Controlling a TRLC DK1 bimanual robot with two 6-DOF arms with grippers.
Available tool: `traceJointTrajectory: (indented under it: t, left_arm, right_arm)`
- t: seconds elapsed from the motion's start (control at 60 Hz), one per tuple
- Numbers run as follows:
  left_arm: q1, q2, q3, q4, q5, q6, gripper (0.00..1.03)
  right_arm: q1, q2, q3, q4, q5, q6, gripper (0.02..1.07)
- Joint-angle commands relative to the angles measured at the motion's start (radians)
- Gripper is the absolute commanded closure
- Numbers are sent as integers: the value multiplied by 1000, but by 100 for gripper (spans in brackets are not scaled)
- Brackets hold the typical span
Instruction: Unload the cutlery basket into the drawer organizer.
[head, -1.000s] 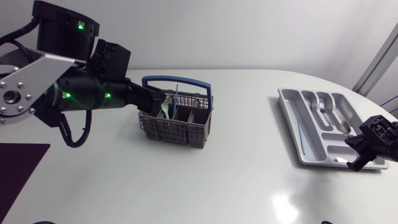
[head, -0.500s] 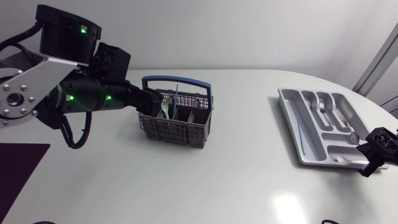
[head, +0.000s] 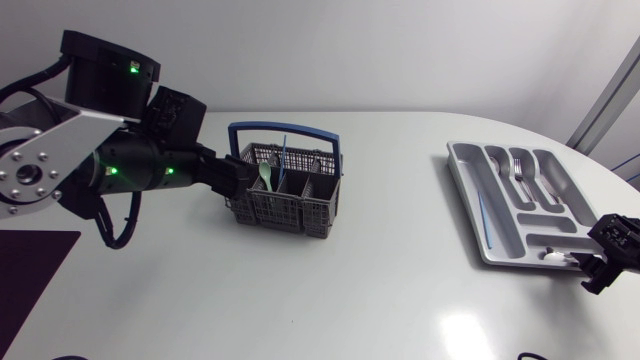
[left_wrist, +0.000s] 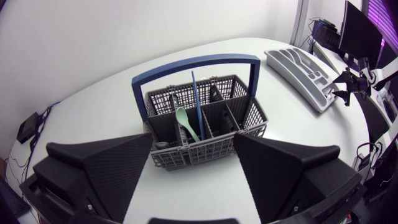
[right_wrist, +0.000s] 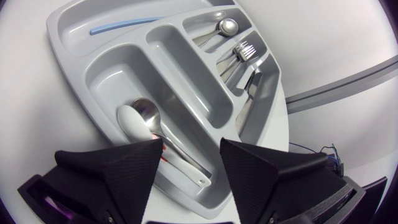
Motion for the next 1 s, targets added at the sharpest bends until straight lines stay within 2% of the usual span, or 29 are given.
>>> traceJointTrajectory:
  t: [0.0,0.083,0.217,0.4,0.617,0.733,0.85,0.983]
  left_arm:
    - [15,-27,-36,-3,-3,32,11]
    - [27,-31,-36,-11,-3,42,11]
    - [35,-36,-34,-21,-3,60,11]
    - [44,-13,-28,-21,12,68,11]
    - [35,67,4,-6,49,97,12]
    - [84,157,42,14,126,120,12]
    - [104,234,78,51,143,146,12]
    - [124,329,125,88,195,152,21]
  right_arm:
    - [-13,-56,-25,-18,4,-27,16]
    - [-15,-111,-20,-63,3,3,12]
    - [-2,-217,-10,-176,-7,95,12]
    - [96,-319,-10,-299,-2,259,12]
    - [315,-493,-28,-466,23,461,12]
    - [487,-603,-42,-531,78,598,12]
    - [640,-672,-39,-575,128,716,12]
    - [780,-695,-34,-594,185,832,12]
